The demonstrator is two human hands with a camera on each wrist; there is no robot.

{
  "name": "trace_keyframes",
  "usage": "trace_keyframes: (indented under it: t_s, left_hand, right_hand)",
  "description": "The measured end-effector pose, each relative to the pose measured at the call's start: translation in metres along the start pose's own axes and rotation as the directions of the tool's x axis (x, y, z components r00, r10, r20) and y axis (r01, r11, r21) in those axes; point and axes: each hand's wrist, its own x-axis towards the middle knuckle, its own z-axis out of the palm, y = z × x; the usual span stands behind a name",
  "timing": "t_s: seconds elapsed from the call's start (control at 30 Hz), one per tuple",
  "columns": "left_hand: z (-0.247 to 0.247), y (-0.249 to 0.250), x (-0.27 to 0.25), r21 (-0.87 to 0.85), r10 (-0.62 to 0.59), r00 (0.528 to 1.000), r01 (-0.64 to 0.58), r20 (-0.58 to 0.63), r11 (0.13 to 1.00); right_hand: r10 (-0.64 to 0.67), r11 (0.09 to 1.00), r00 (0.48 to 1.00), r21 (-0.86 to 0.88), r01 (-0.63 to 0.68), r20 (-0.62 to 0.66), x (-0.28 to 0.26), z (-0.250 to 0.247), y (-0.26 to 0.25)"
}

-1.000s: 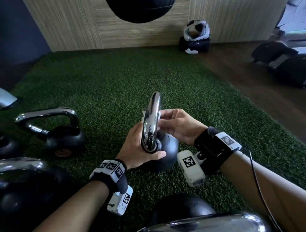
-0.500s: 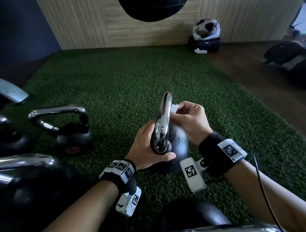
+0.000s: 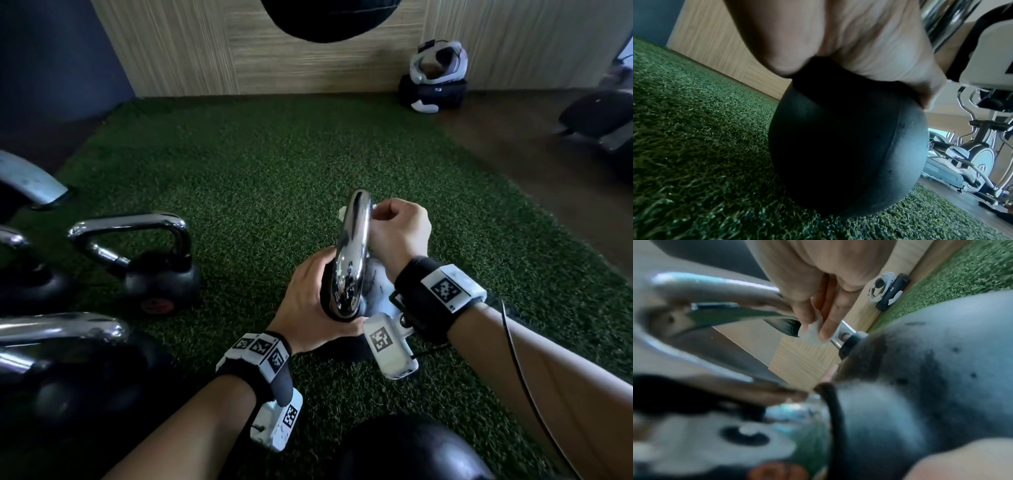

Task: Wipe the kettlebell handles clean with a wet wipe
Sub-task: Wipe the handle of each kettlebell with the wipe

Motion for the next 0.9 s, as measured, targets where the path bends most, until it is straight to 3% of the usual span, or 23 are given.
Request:
trace_keyframes:
  t_s: [0.13, 0.33, 0.43, 0.5, 0.6, 0.67, 0.73, 0.83, 0.9]
  left_hand:
    - [0.002, -0.001, 0.0, 0.023, 0.04, 0.999, -0.04, -0.011, 0.999]
    - [0.0, 0.006, 0.0, 0.053, -0.004, 0.999, 0.006, -0.039, 0.999]
    - [0.0, 0.009, 0.0, 0.047, -0.024, 0.999, 0.025, -0.038, 0.999]
    - [-0.003, 0.013, 0.001, 0.07, -0.059, 0.998, 0.058, 0.013, 0.996]
    - [-0.024, 0.024, 0.006, 0.158, -0.148, 0.967, 0.116, 0.207, 0.981]
    - [-0.046, 0.038, 0.012, 0.194, -0.175, 0.928, 0.115, 0.329, 0.974]
    - [-0.07, 0.057, 0.018, 0.122, -0.186, 0.937, 0.156, 0.296, 0.98]
    - [-0.09, 0.094, 0.019, -0.166, -0.197, 0.979, 0.205, 0.059, 0.965]
    - [-0.087, 0.121, 0.013, 0.033, -0.129, 0.985, 0.126, 0.114, 0.991]
  right_hand:
    - [-0.009, 0.99, 0.997, -0.138, 0.019, 0.074, 0.0, 0.0, -0.002]
    - [-0.078, 0.959, 0.987, -0.26, 0.113, 0.142, 0.003, -0.008, -0.004]
    - [-0.074, 0.947, 0.969, -0.288, 0.142, 0.234, 0.002, -0.009, -0.003]
    - [-0.062, 0.938, 0.947, -0.306, 0.163, 0.314, 0.003, -0.016, -0.005]
    - [-0.037, 0.969, 0.915, -0.209, 0.131, 0.403, 0.011, -0.035, -0.008]
    - [-0.094, 0.976, 0.927, -0.15, 0.158, 0.363, 0.02, -0.046, -0.016]
    - [-0.227, 0.935, 0.928, -0.199, 0.293, 0.296, 0.032, -0.05, -0.027]
    - [-0.356, 0.803, 0.839, -0.325, 0.5, 0.41, 0.04, -0.051, -0.046]
    - [-0.379, 0.715, 0.74, -0.331, 0.615, 0.555, 0.04, -0.054, -0.054]
